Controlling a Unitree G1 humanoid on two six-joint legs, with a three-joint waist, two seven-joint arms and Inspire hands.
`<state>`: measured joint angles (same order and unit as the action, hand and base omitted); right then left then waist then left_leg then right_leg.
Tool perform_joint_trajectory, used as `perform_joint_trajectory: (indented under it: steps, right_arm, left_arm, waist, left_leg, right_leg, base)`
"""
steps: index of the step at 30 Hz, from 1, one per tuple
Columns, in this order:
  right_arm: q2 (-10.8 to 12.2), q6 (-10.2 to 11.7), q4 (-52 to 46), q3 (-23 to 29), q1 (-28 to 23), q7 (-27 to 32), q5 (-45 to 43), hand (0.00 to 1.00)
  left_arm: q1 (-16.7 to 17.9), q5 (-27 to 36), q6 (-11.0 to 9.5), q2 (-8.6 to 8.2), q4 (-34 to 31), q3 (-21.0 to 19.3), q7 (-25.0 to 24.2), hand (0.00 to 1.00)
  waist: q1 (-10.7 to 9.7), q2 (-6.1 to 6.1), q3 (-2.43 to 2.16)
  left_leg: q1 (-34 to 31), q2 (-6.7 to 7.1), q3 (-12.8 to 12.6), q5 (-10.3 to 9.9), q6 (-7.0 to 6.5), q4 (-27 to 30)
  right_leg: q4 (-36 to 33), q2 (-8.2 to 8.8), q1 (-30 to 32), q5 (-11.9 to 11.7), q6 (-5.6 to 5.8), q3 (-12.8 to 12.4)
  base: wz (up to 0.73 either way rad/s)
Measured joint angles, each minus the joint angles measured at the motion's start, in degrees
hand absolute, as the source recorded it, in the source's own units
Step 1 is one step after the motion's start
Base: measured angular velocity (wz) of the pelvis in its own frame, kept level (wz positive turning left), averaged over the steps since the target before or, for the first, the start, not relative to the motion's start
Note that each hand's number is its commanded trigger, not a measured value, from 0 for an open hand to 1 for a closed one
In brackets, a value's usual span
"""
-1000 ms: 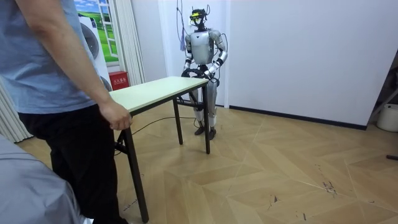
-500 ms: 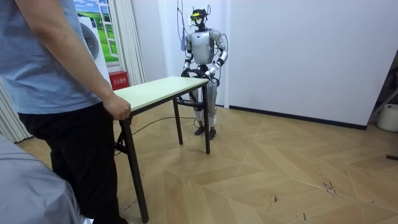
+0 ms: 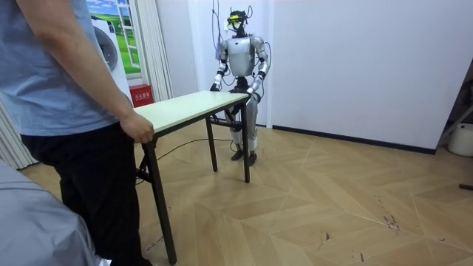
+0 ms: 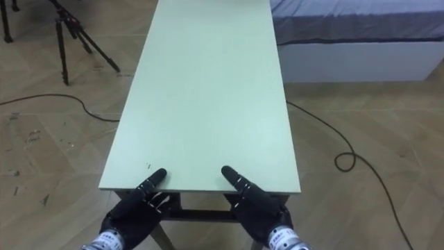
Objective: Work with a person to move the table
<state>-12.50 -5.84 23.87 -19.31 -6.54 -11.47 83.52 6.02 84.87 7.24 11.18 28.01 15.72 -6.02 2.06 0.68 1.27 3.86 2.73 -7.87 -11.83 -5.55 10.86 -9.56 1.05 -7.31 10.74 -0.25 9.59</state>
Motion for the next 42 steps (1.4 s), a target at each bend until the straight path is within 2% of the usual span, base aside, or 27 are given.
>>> perform_joint_trajectory:
  steps: [3,14,18,19,20,22,23,24,25,26,27,36,42]
  right_arm:
    - [1.45,-0.16,0.32,1.04,1.04,2.44,0.46,0.0]
    - [3.23,-1.62,0.53,3.34,1.32,7.1,3.3,0.0]
    - [4.27,-1.8,-0.52,4.49,1.32,9.59,4.3,0.0]
    - [4.43,-1.8,-0.72,4.62,1.32,9.86,4.3,0.0]
    - [4.81,-1.8,-1.0,4.94,1.32,10.33,4.34,0.0]
    - [5.38,-1.79,-1.39,5.17,1.32,11.12,4.33,0.0]
    - [5.59,-1.78,-1.71,5.28,1.32,11.4,4.33,0.0]
    - [5.61,-1.78,-1.91,5.3,1.32,11.44,4.35,0.0]
    - [5.62,-1.78,-1.99,5.3,1.32,11.49,4.35,0.16]
    - [5.64,-1.78,-2.02,5.35,1.32,11.57,4.35,0.53]
    - [5.65,-1.78,-2.02,5.39,1.32,11.6,4.35,1.0]
    - [7.09,-1.58,-3.67,7.2,1.27,12.08,3.94,1.0]
    - [7.42,-0.67,-4.38,7.17,1.29,16.27,2.07,1.0]
  left_arm:
    - [-0.97,0.95,0.82,-1.51,1.3,-2.07,0.74,0.0]
    - [-1.53,1.01,3.26,-2.1,2.33,-3.91,2.1,0.0]
    - [-1.51,0.49,3.47,-3.89,2.38,-5.92,3.03,0.0]
    - [-1.51,0.5,3.53,-4.28,2.38,-6.44,3.18,0.04]
    - [-1.51,0.49,3.55,-4.7,2.38,-6.96,3.29,0.48]
    - [-1.43,0.5,3.57,-5.07,2.38,-7.66,3.37,0.63]
    - [-1.43,0.47,3.57,-5.23,2.38,-7.87,3.46,0.92]
    - [-1.47,0.47,3.57,-5.42,2.31,-8.16,3.81,1.0]
    - [-1.49,0.47,3.57,-5.5,2.27,-8.27,4.01,1.0]
    - [-1.49,0.46,3.57,-5.56,2.2,-8.28,4.27,1.0]
    - [-1.48,0.42,3.58,-5.68,2.03,-8.47,4.41,1.0]
    - [-1.24,-1.28,4.33,-6.59,-3.27,-8.78,6.17,1.0]
    - [-0.68,-1.9,4.46,-6.89,-5.76,-8.61,8.34,1.0]
  waist:
    - [-0.08,0.1,0.02]
    - [-0.7,1.19,-0.3]
    - [-1.12,1.62,-0.59]
    - [-1.23,1.66,-0.61]
    - [-1.46,1.69,-0.63]
    - [-1.65,1.68,-0.63]
    - [-1.7,1.7,-0.64]
    - [-1.82,1.71,-0.65]
    - [-1.82,1.71,-0.65]
    - [-1.82,1.71,-0.65]
    - [-1.85,1.71,-0.65]
    - [-1.91,2.07,-0.54]
    - [-1.56,1.83,-0.41]
  left_leg:
    - [-0.28,-0.01,-0.01,0.0,0.0,0.39]
    - [-0.71,0.01,0.08,0.0,0.0,0.78]
    - [-1.14,0.02,0.09,0.01,-0.01,0.87]
    - [-1.18,0.02,0.1,0.01,-0.02,0.86]
    - [-1.22,0.02,0.1,0.01,-0.02,0.85]
    - [-1.22,-0.01,0.1,0.01,-0.02,0.84]
    - [-1.21,-0.01,0.08,0.02,-0.01,0.9]
    - [-1.25,-0.01,0.08,0.02,-0.01,0.99]
    - [-1.29,-0.01,0.08,0.02,-0.01,0.99]
    - [-1.34,-0.01,0.06,0.02,-0.02,0.98]
    - [-1.36,-0.01,0.07,0.02,-0.02,0.98]
    - [-2.18,-0.05,0.1,0.07,-0.06,1.42]
    - [-2.37,-0.03,0.14,0.31,-0.09,1.29]
  right_leg:
    - [-0.06,-0.03,0.11,0.0,0.0,-0.01]
    - [-0.13,-0.1,0.35,-0.03,-0.05,0.21]
    - [-0.16,-0.1,0.59,-0.05,-0.09,0.2]
    - [-0.17,-0.1,0.63,-0.06,-0.1,0.2]
    - [-0.17,-0.09,0.64,-0.07,-0.12,0.2]
    - [-0.19,-0.08,0.61,-0.1,-0.16,0.17]
    - [-0.19,-0.07,0.62,-0.1,-0.17,0.13]
    - [-0.21,-0.06,0.66,-0.11,-0.18,0.13]
    - [-0.22,-0.05,0.7,-0.12,-0.19,0.13]
    - [-0.23,-0.04,0.76,-0.12,-0.21,0.11]
    - [-0.23,-0.05,0.77,-0.13,-0.21,0.07]
    - [-0.31,-0.04,1.37,-0.2,-0.33,0.02]
    - [-0.27,0.0,1.76,-0.25,-0.42,-0.21]
  base:
    - [0.0]
    - [0.0]
    - [0.0]
    - [0.0]
    - [0.0]
    - [0.0]
    - [0.0]
    - [0.0]
    - [0.0]
    - [0.0]
    - [0.0]
    - [0.0]
    - [0.01]
